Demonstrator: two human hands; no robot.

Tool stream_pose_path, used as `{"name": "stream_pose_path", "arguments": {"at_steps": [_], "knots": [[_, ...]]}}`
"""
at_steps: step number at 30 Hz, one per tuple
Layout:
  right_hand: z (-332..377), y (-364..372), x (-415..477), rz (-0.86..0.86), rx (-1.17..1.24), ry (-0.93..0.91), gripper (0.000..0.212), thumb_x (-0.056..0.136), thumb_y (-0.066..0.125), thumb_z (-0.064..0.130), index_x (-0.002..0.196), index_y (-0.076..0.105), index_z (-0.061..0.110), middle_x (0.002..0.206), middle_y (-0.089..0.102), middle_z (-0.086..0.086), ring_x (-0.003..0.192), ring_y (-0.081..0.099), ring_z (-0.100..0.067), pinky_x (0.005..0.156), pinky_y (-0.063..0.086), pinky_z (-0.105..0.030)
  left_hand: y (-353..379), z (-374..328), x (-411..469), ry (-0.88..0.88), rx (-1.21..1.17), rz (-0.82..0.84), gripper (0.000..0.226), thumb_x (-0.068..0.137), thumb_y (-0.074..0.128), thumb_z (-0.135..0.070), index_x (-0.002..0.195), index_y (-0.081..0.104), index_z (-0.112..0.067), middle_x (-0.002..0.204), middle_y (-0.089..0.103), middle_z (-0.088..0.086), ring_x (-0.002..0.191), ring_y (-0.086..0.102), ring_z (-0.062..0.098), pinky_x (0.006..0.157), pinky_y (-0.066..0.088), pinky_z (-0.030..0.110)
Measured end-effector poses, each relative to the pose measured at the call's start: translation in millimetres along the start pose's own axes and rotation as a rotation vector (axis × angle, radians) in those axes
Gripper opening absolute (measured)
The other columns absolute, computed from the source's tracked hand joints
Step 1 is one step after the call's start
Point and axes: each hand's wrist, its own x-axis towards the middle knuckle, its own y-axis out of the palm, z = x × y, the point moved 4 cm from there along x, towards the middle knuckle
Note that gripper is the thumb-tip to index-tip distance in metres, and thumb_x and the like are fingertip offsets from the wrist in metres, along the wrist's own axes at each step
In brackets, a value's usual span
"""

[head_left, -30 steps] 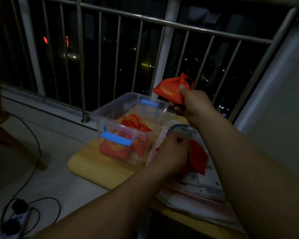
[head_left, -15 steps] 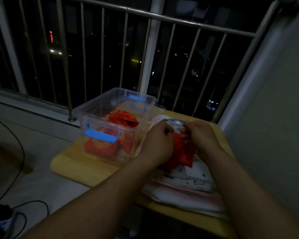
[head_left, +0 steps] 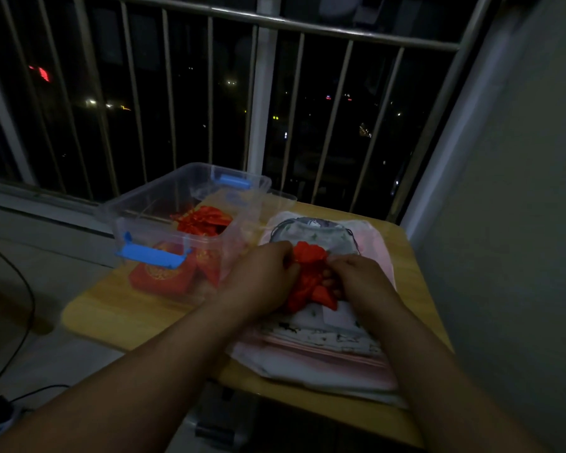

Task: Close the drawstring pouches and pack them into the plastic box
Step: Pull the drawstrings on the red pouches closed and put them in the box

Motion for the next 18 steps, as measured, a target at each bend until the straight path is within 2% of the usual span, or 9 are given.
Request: {"name": "stream_pose_path", "arguments": {"at_steps": [3, 5, 7, 9, 11, 13, 15, 16, 18], "knots": [[5, 4, -1, 0.034, 0.035, 0.011, 0.051, 0.098, 0.054, 0.059, 0.093, 0.079, 0.015, 0.094, 0.079, -0.008, 0.088, 0.074, -0.022, 0.085, 0.058, -0.041, -4, -8, -1, 0.086, -0.023, -0.132, 0.014, 0.098, 0.059, -0.03, 0.086, 0.056, -0.024, 0.077, 0.06, -0.006, 0.072, 0.059, 0.012, 0.066, 0.051, 0.035], [8, 6, 1, 0.054, 0.058, 0.025, 0.06, 0.087, 0.055, 0.074, 0.097, 0.081, 0.021, 0.096, 0.08, -0.003, 0.093, 0.076, -0.023, 0.089, 0.057, -0.043, -4, -21, -6, 0.205, 0.002, -0.168, 0.015, 0.098, 0.057, -0.03, 0.085, 0.051, -0.031, 0.077, 0.056, -0.011, 0.073, 0.058, 0.01, 0.067, 0.047, 0.034], [11, 4, 4, 0.058, 0.099, 0.049, 0.045, 0.094, 0.06, 0.056, 0.102, 0.079, 0.015, 0.094, 0.08, -0.007, 0.089, 0.075, -0.027, 0.086, 0.058, -0.044, -4, -35, -11, 0.312, 0.041, -0.164, 0.006, 0.099, 0.055, -0.035, 0.093, 0.058, -0.036, 0.084, 0.062, -0.011, 0.078, 0.061, 0.01, 0.076, 0.051, 0.038], [13, -2, 7, 0.034, 0.154, 0.066, 0.025, 0.099, 0.061, 0.029, 0.111, 0.075, 0.012, 0.096, 0.079, -0.012, 0.091, 0.075, -0.031, 0.086, 0.061, -0.047, -4, -44, -17, 0.332, -0.038, -0.117, 0.011, 0.102, 0.055, -0.041, 0.097, 0.064, -0.036, 0.087, 0.066, -0.01, 0.078, 0.062, 0.006, 0.075, 0.052, 0.034], [13, -7, 3, 0.06, 0.248, 0.088, 0.021, 0.1, 0.059, 0.021, 0.115, 0.073, 0.014, 0.099, 0.079, -0.012, 0.096, 0.074, -0.031, 0.083, 0.061, -0.045, -11, -42, -20, 0.246, -0.189, -0.108, 0.019, 0.102, 0.054, -0.046, 0.091, 0.062, -0.033, 0.087, 0.064, -0.01, 0.077, 0.061, 0.002, 0.071, 0.053, 0.032], [12, -10, -4, 0.114, 0.363, 0.111, 0.019, 0.102, 0.058, 0.019, 0.116, 0.07, 0.013, 0.093, 0.079, -0.007, 0.091, 0.074, -0.025, 0.066, 0.06, -0.034, -19, -34, -23, 0.119, -0.252, -0.133, 0.025, 0.101, 0.054, -0.049, 0.094, 0.063, -0.027, 0.093, 0.063, -0.008, 0.083, 0.062, 0.006, 0.072, 0.054, 0.033], [14, -14, -15, 0.165, 0.456, 0.124, 0.023, 0.103, 0.057, 0.016, 0.123, 0.067, 0.008, 0.094, 0.078, -0.007, 0.082, 0.073, -0.019, 0.053, 0.056, -0.024, -21, -23, -27, -0.014, -0.33, -0.094, 0.034, 0.101, 0.054, -0.053, 0.092, 0.065, -0.021, 0.088, 0.066, -0.003, 0.078, 0.064, 0.013, 0.067, 0.051, 0.031], [17, -15, -21, 0.196, 0.489, 0.123, 0.025, 0.103, 0.056, 0.015, 0.125, 0.066, 0.008, 0.1, 0.079, -0.009, 0.086, 0.074, -0.021, 0.059, 0.059, -0.027, -21, -19, -28, -0.067, -0.379, -0.063, 0.042, 0.1, 0.053, -0.057, 0.091, 0.067, -0.018, 0.084, 0.068, 0.001, 0.075, 0.065, 0.018, 0.065, 0.05, 0.032], [21, -15, -32, 0.265, 0.521, 0.128, 0.025, 0.104, 0.055, 0.016, 0.126, 0.065, 0.009, 0.112, 0.078, -0.012, 0.104, 0.074, -0.028, 0.088, 0.061, -0.04, -19, -19, -34, -0.147, -0.552, 0.042, 0.056, 0.096, 0.051, -0.067, 0.096, 0.073, -0.016, 0.09, 0.075, 0.006, 0.08, 0.072, 0.025, 0.074, 0.058, 0.039]]}}
